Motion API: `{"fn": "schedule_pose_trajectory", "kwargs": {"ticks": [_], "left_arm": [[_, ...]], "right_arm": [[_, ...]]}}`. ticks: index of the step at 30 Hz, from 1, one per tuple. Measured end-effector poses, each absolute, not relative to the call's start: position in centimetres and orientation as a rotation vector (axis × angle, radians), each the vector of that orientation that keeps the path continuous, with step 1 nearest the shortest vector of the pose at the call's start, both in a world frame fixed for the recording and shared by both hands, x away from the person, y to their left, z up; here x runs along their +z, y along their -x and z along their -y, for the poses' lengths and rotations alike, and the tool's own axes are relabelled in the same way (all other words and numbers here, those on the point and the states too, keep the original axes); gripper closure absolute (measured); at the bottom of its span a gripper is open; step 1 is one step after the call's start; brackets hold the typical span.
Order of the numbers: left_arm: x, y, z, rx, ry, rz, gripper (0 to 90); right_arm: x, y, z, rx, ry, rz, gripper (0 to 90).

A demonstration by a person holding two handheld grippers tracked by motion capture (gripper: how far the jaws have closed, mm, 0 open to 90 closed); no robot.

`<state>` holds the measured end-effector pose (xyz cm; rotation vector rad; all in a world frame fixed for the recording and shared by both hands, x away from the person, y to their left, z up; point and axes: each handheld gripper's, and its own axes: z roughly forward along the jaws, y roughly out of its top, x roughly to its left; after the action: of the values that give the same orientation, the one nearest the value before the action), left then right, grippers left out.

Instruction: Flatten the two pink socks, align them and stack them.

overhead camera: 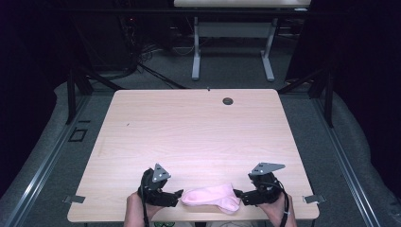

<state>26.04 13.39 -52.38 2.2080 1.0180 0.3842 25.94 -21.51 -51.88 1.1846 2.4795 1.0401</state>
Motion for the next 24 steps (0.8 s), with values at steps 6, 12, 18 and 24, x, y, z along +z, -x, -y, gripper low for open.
{"fn": "schedule_pose_trajectory", "kwargs": {"ticks": [6,12,18,24], "left_arm": [[-52.1,-26.2,-15.6,0.45,-2.178,-1.073,12.2],[-52.8,-26.5,-18.5,0.462,-2.147,-1.159,9.2],[-54.9,-26.8,-21.5,0.496,-2.106,-1.267,6.4],[-56.8,-27.3,-23.4,0.517,-2.083,-1.348,3.2]], "right_arm": [[-51.0,-25.9,23.7,1.054,-1.217,-2.372,5.3],[-51.3,-26.1,26.2,1.02,-1.287,-2.275,1.1],[-53.2,-26.8,28.8,0.995,-1.392,-2.208,0.0],[-55.9,-27.5,31.0,0.947,-1.495,-2.156,0.0]]}}
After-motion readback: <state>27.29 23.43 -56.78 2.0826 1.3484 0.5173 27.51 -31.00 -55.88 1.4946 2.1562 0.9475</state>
